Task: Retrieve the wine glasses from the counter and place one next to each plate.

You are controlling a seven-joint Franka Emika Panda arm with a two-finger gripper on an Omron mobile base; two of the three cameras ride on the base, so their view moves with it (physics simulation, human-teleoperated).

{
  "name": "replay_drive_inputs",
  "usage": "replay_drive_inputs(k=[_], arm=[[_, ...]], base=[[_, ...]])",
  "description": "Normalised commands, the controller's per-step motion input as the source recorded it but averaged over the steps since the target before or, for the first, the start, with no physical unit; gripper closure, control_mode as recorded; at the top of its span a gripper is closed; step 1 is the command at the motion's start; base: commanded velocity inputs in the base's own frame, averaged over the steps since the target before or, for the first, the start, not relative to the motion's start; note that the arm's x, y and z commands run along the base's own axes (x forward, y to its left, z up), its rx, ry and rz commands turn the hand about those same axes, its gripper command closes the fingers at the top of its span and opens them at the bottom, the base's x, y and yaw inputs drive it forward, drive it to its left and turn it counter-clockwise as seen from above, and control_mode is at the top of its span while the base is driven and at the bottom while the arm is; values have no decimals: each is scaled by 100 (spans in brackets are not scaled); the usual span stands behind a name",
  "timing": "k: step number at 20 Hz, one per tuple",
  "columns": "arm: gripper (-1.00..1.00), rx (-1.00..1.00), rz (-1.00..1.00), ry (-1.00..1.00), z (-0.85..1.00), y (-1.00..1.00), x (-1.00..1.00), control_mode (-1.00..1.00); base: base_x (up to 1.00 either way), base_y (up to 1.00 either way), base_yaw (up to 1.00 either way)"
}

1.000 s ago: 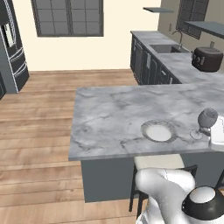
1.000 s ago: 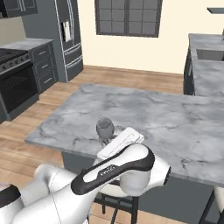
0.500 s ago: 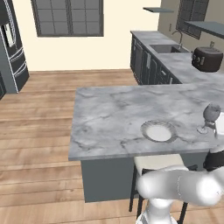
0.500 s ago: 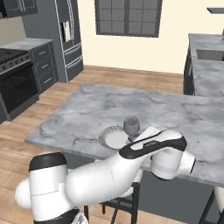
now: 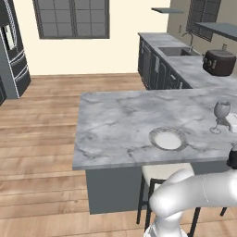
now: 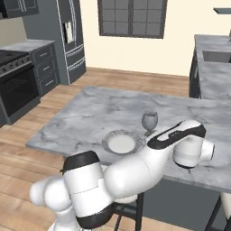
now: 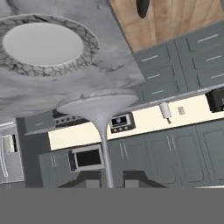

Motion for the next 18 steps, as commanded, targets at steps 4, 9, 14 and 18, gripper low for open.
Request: replay_drive_inputs(k=[4, 9, 14, 18], arm=[[100, 0, 4, 2, -19, 0, 27, -100], [100, -12, 3, 6, -21, 2, 17, -100], [100, -17, 0, 6, -25, 16, 11, -100], [100, -8, 0, 2, -19, 14, 8, -100]], base=[[0, 0, 0], [0, 0, 0], [0, 0, 0], [0, 0, 0]])
